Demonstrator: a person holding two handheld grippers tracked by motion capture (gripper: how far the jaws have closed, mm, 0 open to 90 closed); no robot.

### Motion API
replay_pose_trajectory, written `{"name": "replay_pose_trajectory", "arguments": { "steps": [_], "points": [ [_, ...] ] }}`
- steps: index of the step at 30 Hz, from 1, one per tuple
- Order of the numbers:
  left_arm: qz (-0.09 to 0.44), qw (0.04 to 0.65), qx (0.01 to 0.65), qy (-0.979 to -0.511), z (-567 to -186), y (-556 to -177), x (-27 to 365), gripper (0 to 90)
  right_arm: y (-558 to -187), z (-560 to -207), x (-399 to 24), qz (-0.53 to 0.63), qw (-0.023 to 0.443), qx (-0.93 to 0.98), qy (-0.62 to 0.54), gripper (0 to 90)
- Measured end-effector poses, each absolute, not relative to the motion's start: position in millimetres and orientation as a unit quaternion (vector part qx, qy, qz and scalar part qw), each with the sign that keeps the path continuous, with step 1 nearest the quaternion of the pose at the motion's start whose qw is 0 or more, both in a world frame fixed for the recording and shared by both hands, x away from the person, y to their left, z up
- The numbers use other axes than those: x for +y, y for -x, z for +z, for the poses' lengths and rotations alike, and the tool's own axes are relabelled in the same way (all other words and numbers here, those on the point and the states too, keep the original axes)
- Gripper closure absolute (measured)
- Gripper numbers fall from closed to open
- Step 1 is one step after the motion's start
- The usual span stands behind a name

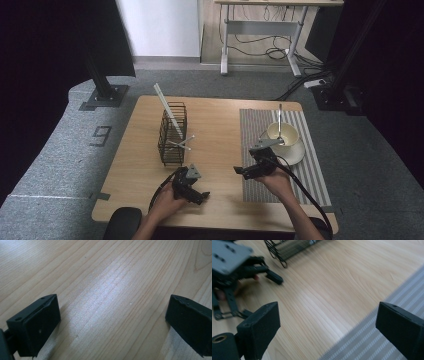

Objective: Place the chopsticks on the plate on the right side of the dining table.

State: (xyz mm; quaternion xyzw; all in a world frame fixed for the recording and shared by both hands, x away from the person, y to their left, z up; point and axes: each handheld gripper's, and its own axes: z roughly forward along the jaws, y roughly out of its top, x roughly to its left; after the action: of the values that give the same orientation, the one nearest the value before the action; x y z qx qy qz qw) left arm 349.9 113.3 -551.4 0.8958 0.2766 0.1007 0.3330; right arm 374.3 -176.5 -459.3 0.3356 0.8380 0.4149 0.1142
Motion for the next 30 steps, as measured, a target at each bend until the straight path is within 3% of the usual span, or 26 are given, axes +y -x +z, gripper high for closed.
{"name": "replay_pose_trajectory", "arguments": {
  "steps": [14,30],
  "points": [
    [0.101,0.333,0.276,-0.896,-551,-350,113,0.0,-389,-424,-137,0.435,0.080,0.850,-0.286,6.2],
    [0.100,0.334,0.277,-0.895,-551,-350,113,0.0,-404,-398,-99,0.448,0.088,0.851,-0.259,12.5]
  ]
}}
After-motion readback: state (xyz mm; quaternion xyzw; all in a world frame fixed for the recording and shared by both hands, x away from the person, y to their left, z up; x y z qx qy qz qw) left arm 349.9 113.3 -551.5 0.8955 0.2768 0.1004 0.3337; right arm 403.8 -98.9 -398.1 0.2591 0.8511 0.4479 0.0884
